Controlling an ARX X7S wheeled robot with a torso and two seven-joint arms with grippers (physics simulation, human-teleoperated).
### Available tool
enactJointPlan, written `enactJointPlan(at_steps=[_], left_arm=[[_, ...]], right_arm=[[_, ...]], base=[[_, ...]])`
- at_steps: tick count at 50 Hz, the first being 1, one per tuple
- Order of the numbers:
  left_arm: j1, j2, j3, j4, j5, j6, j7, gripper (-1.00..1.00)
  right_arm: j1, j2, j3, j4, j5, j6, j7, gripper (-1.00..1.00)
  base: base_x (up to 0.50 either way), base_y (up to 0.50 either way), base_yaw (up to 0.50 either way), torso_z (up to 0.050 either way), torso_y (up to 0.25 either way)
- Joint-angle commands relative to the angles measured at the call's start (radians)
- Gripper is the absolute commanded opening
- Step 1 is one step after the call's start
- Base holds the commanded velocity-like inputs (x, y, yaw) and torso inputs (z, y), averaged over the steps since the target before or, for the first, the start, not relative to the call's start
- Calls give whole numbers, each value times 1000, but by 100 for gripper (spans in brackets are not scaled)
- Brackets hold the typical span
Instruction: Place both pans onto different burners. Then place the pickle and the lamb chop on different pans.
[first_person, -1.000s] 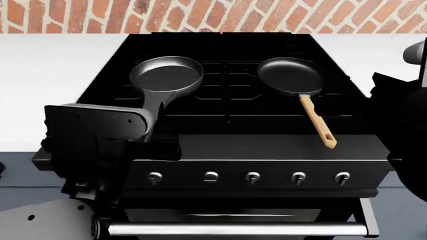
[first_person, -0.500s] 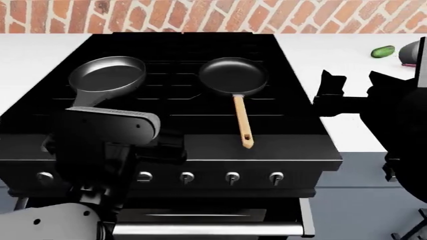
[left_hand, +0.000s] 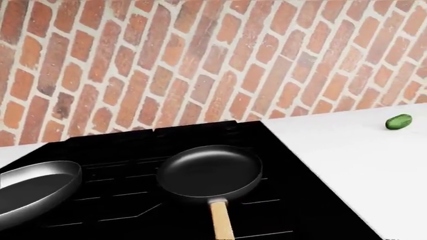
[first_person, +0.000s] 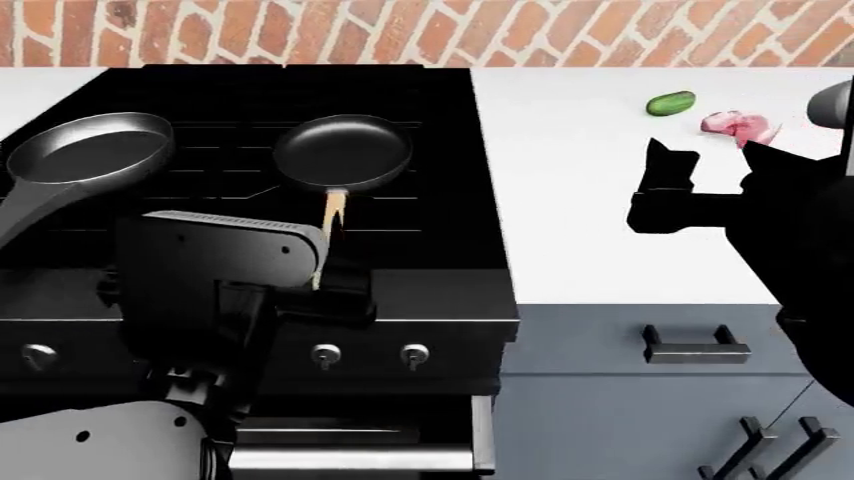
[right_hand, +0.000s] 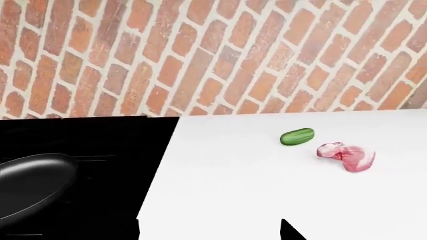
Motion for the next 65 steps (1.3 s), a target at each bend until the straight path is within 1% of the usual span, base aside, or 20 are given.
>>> enactJointPlan(at_steps=[1, 20, 31, 42, 54, 65], left_arm=[[1, 3, 7, -26, 8, 28, 10, 100], [-9, 9, 11, -28, -3, 19, -3, 100], [6, -2, 8, -41, 17, 33, 25, 100], [12, -4, 8, -43, 20, 36, 26, 100], [11, 3, 10, -83, 32, 46, 67, 100], [20, 0, 11, -85, 38, 51, 73, 100]], right_arm=[[-31, 9, -16, -1, -9, -64, -7, 100], [-29, 10, -26, -1, -10, -65, -14, 100], [-23, 6, -41, 5, -20, -64, -18, 100], [-20, 7, -48, 5, -23, -64, -18, 100], [-21, 8, -54, -1, -23, -63, -11, 100], [-19, 10, -60, -5, -28, -63, -2, 100]], base=[[0, -500, 0, 0, 0], [0, -500, 0, 0, 0], [0, -500, 0, 0, 0], [0, -500, 0, 0, 0], [0, -500, 0, 0, 0], [59, -46, 0, 0, 0]])
